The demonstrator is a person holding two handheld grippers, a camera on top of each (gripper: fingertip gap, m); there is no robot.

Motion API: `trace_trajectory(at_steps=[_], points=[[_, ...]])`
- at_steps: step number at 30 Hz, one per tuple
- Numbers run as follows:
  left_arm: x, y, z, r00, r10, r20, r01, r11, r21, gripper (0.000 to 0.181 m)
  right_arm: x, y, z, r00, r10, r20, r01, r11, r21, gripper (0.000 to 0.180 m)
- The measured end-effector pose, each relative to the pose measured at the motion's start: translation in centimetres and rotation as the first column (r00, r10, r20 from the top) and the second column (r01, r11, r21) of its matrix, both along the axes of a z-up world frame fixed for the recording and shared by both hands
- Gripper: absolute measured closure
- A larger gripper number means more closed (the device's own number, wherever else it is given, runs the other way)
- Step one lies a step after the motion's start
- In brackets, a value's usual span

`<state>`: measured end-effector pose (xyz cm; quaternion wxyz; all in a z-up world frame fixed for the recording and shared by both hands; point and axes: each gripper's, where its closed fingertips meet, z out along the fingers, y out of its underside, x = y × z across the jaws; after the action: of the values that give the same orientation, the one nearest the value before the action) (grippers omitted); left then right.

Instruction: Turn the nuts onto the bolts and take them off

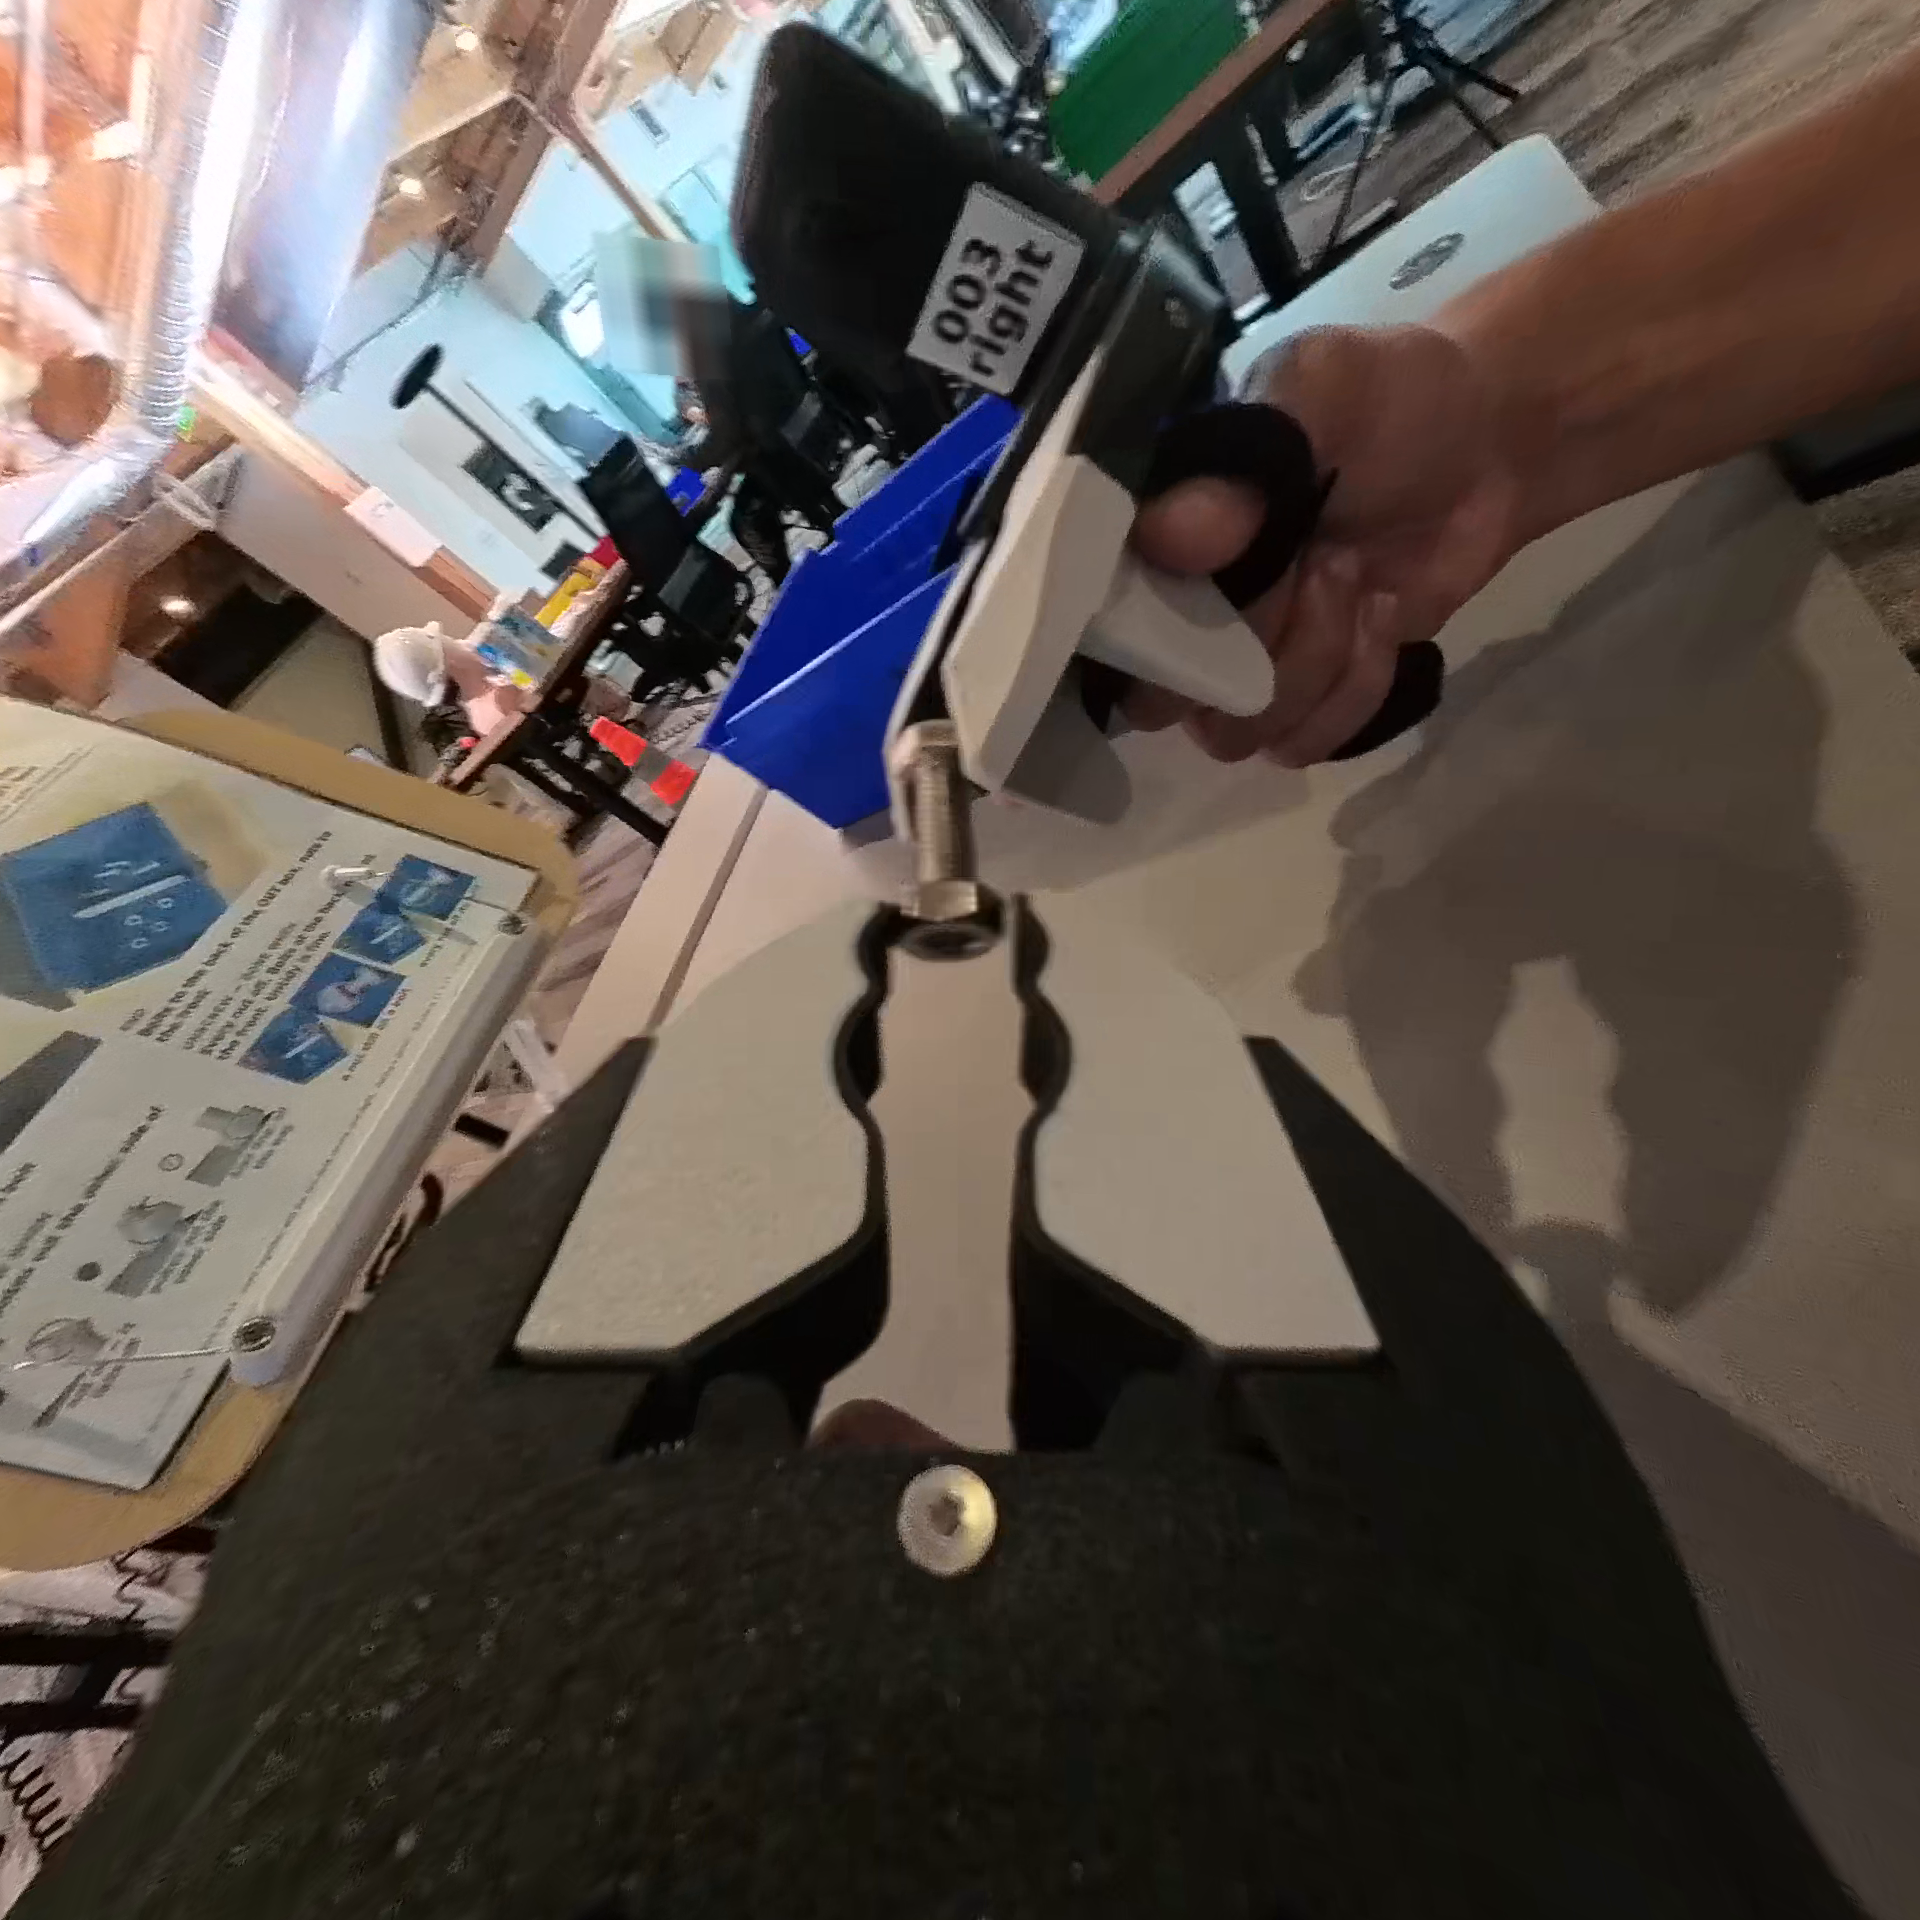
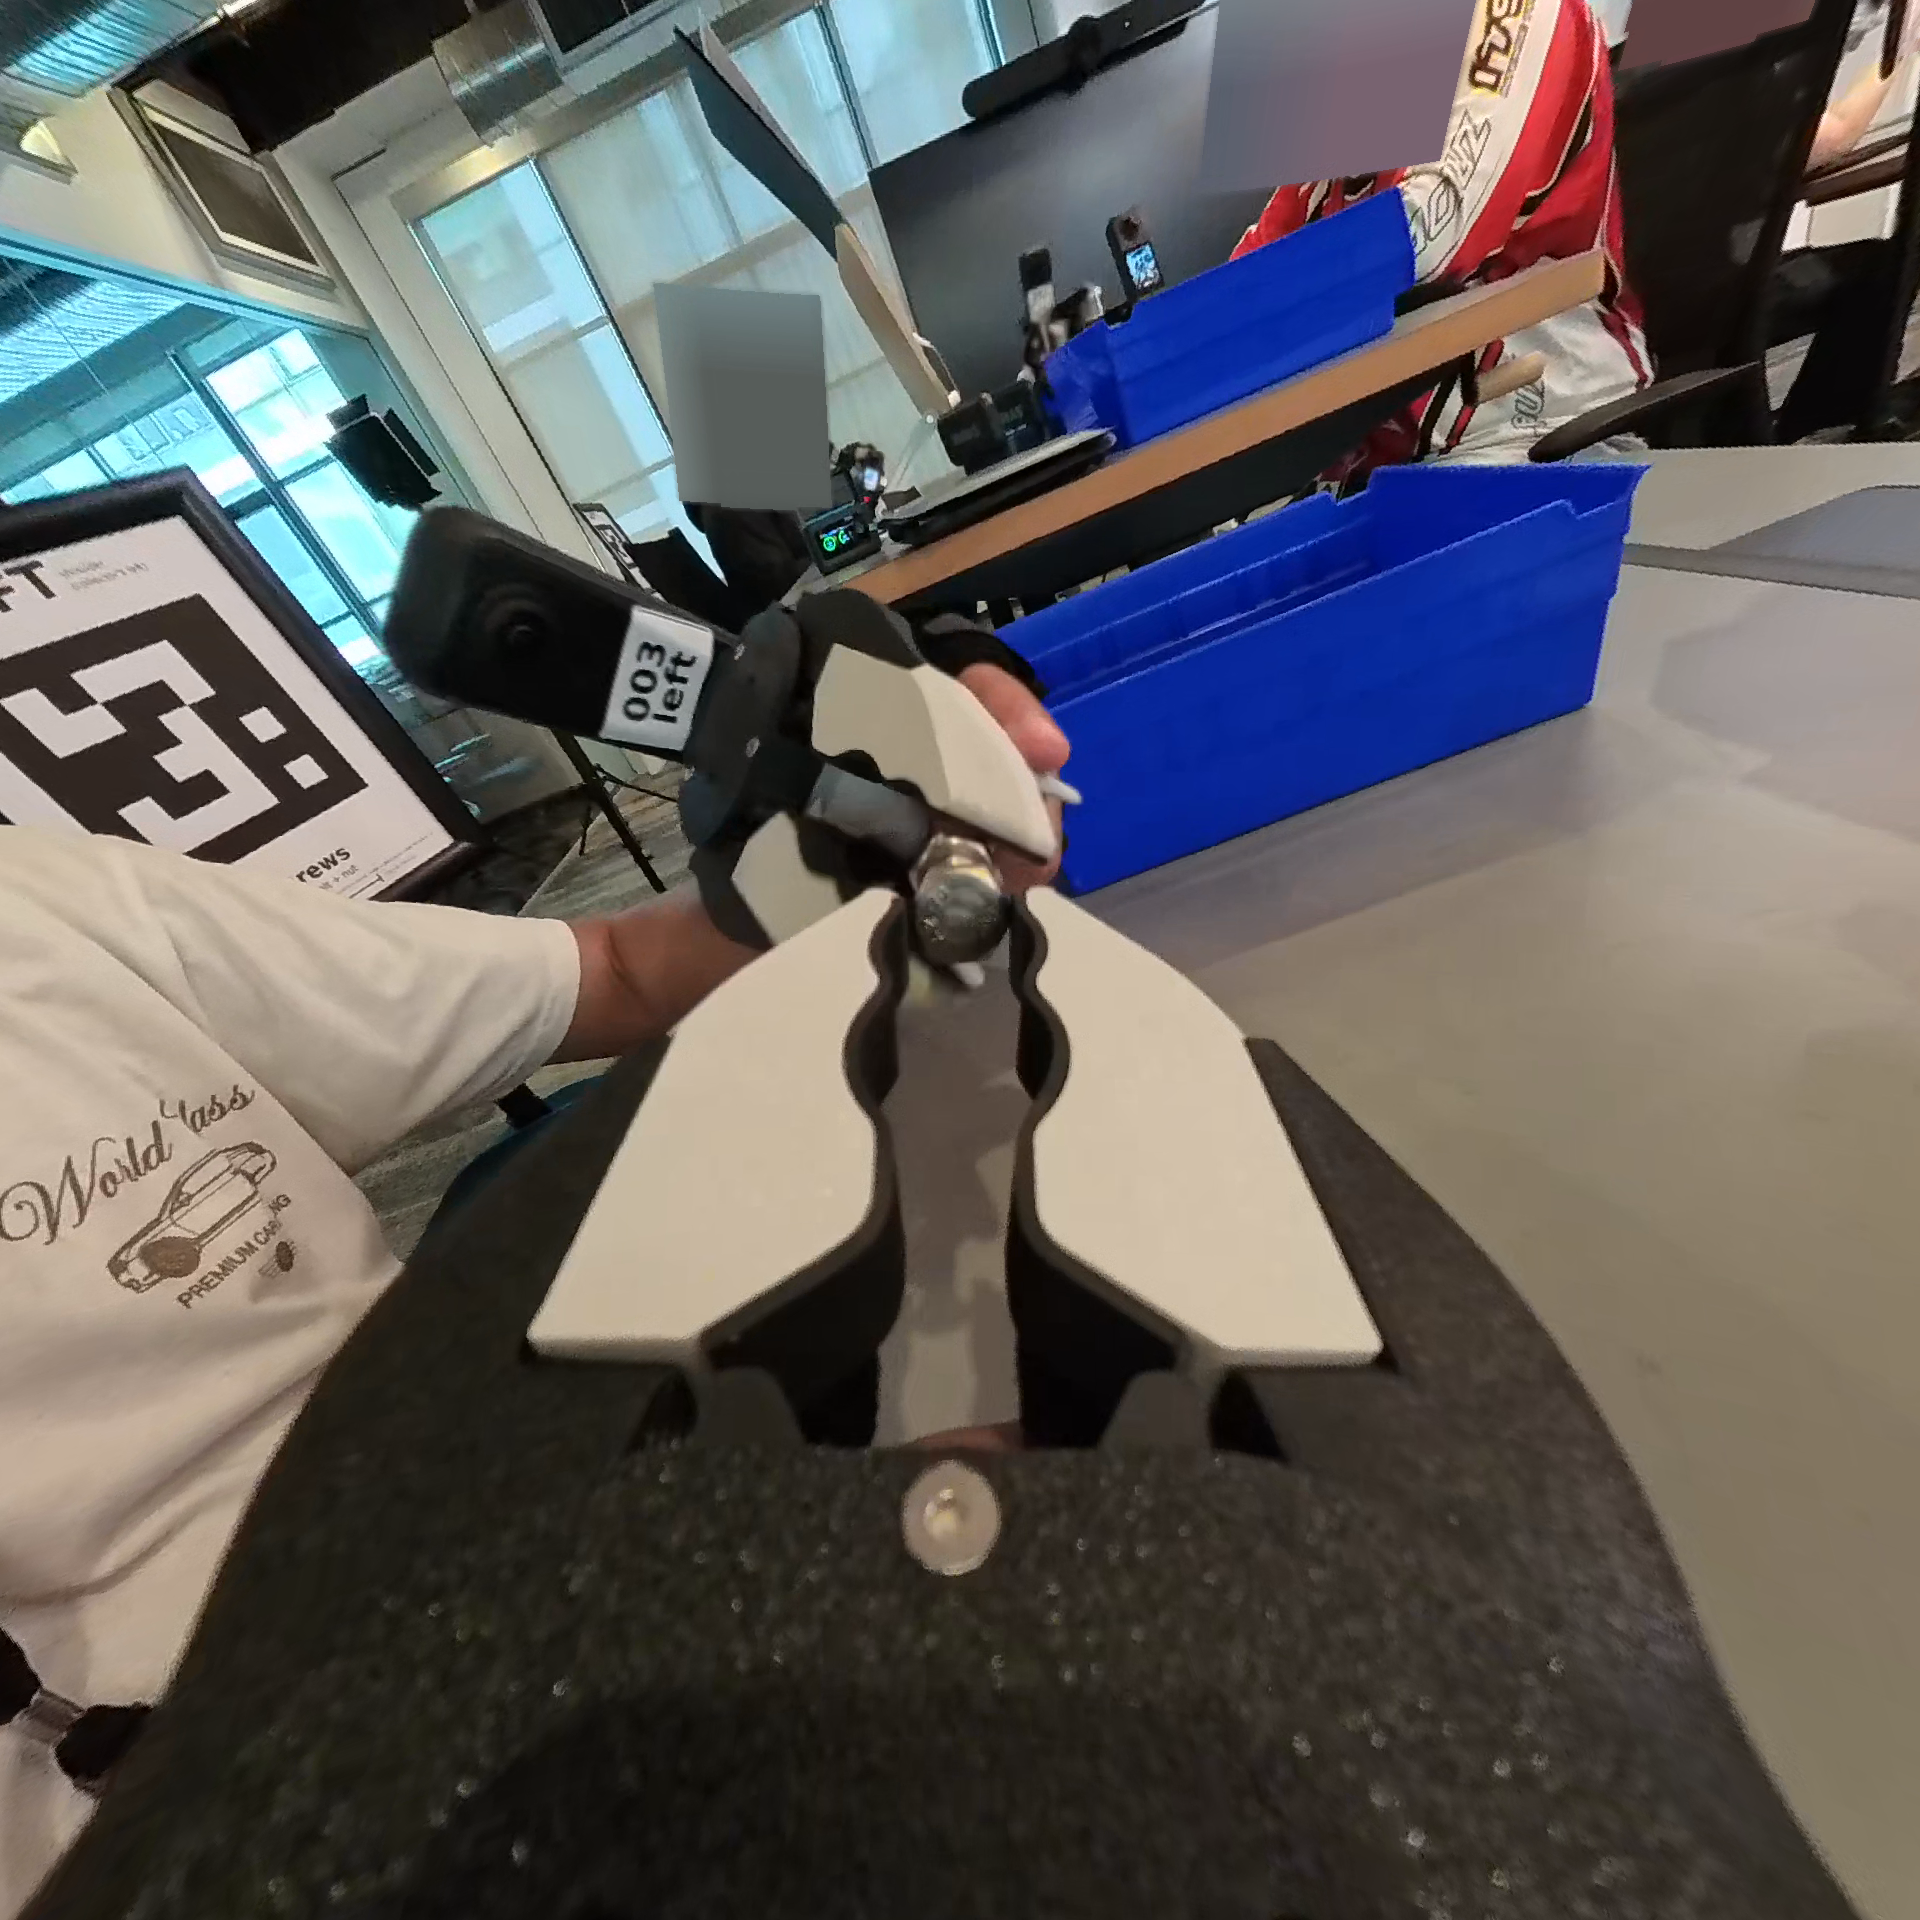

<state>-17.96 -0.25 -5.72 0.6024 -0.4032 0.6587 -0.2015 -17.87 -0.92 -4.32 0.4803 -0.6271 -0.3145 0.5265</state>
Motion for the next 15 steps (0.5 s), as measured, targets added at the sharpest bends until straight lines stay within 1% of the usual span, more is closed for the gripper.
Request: trace_trajectory(at_steps=[2,3,6,8,9,11,12,14,15], points=[[0.0,0.2,0.2,1.0,0.006,0.012,-0.006,1.0,-0.011,0.161,0.1,0.0,0.0,1.0,-0.003,0.005,0.003,1.0,0.009,0.162],[0.0,0.1,0.1,1.0,-0.007,0.002,0.007,0.998,-0.055,0.161,0.1,0.0,0.0,1.0,-0.002,0.009,0.002,1.0,0.014,0.162],[0.1,-0.2,0.0,0.997,-0.078,-0.003,0.075,0.963,-0.259,0.161,0.2,-0.1,-0.2,0.999,-0.008,0.041,0.006,0.998,0.057,0.162],[0.2,-0.6,0.0,0.99,-0.135,0.026,0.134,0.897,-0.421,0.161,0.2,-0.2,-0.1,0.998,-0.019,0.064,0.013,0.995,0.098,0.162],[0.2,-0.8,0.1,0.984,-0.17,0.049,0.17,0.834,-0.525,0.161,0.3,-0.3,-0.1,0.997,-0.023,0.077,0.014,0.992,0.122,0.162],[0.2,-1.4,0.6,0.962,-0.246,0.12,0.255,0.646,-0.719,0.161,0.3,-0.6,0.1,0.995,-0.026,0.097,0.008,0.985,0.175,0.162],[0.2,-1.5,0.9,0.95,-0.265,0.162,0.288,0.556,-0.779,0.162,0.4,-0.6,0.1,0.993,-0.041,0.113,0.017,0.979,0.204,0.162],[0.0,-1.9,1.3,0.923,-0.31,0.228,0.342,0.392,-0.854,0.162,0.3,-0.9,0.3,0.99,-0.05,0.131,0.014,0.964,0.264,0.162],[-0.1,-2.3,1.4,0.906,-0.339,0.254,0.359,0.294,-0.886,0.162,0.2,-1.2,0.5,0.989,-0.051,0.14,0.007,0.954,0.299,0.162]])
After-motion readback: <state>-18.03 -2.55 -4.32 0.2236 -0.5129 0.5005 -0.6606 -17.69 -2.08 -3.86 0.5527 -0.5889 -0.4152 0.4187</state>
